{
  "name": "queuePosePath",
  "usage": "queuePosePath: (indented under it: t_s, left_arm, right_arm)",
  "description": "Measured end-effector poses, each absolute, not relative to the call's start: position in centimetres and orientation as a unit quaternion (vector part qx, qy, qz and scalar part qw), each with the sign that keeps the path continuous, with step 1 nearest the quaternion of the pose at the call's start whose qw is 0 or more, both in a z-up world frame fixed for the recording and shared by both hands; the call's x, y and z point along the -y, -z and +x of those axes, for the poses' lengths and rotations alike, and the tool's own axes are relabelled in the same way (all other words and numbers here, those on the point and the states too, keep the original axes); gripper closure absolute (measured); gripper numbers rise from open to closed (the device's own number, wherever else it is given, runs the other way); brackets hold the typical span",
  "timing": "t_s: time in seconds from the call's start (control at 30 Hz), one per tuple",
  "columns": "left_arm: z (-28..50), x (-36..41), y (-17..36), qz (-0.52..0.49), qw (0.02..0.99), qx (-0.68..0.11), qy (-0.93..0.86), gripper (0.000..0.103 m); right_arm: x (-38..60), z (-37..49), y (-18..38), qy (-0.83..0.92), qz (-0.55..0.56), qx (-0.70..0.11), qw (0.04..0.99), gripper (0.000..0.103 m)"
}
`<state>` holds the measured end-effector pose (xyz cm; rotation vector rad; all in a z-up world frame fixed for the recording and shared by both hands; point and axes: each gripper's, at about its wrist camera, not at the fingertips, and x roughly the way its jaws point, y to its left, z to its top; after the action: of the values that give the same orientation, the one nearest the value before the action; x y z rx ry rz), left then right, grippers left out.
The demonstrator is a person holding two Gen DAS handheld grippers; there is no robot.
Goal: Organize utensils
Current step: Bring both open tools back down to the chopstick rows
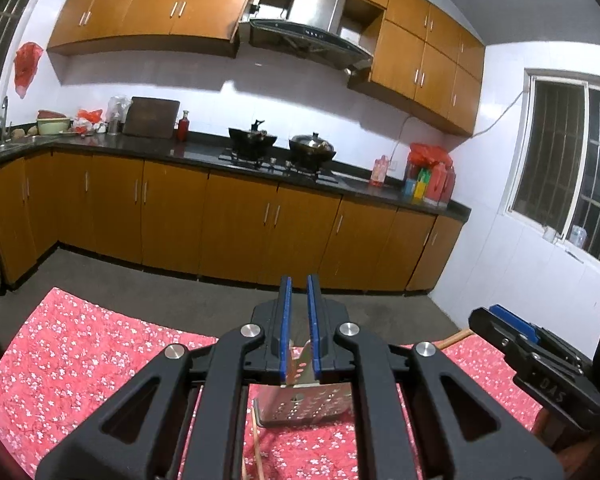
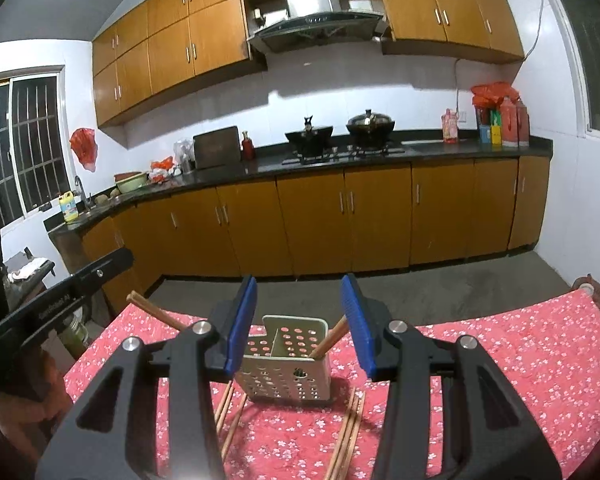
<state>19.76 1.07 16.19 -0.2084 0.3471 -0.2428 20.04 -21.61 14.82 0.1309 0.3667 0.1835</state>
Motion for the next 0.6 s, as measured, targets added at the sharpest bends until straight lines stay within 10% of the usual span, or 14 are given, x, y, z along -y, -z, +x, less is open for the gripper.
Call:
queuePosePath:
  t_s: [0.6]
  left_arm:
    - [15.0, -5.0, -8.5, -0.073, 0.963, -0.248, 0.073, 0.094]
  right_arm:
    - [26.8, 16.7, -1.9, -0.035, 0.099, -0.331, 0.938, 0.07]
